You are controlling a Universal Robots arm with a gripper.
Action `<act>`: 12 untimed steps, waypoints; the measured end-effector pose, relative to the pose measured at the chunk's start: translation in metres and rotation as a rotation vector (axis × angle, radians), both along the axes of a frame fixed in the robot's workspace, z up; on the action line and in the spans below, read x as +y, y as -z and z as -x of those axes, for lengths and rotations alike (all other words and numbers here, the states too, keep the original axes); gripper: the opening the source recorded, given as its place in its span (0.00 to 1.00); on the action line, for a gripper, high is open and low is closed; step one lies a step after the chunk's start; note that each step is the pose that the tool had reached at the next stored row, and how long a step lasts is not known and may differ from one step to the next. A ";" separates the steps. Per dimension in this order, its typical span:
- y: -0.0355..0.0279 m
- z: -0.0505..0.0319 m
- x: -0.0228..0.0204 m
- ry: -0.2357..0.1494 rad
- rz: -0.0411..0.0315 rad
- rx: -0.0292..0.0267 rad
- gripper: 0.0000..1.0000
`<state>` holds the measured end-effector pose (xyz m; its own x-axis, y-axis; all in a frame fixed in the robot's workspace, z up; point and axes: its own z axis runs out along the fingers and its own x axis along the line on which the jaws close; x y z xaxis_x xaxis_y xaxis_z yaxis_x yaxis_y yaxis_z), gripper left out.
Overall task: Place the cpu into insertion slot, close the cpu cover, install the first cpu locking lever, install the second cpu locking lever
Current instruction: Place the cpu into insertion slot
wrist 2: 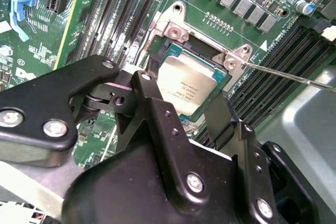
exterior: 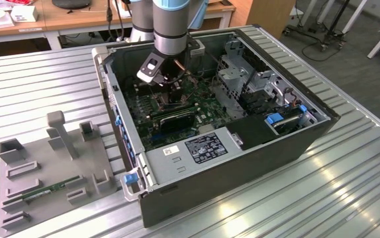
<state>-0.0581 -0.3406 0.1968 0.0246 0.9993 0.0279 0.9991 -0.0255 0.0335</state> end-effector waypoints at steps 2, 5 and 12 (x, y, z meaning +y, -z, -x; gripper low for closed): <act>0.0015 0.0000 0.0000 0.000 -0.0002 0.0000 0.62; 0.0028 0.0000 0.0000 0.000 -0.0001 0.0001 0.62; 0.0041 0.0000 0.0000 0.000 0.0000 0.0002 0.62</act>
<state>-0.0581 -0.3406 0.1928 0.0246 0.9993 0.0279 0.9991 -0.0255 0.0333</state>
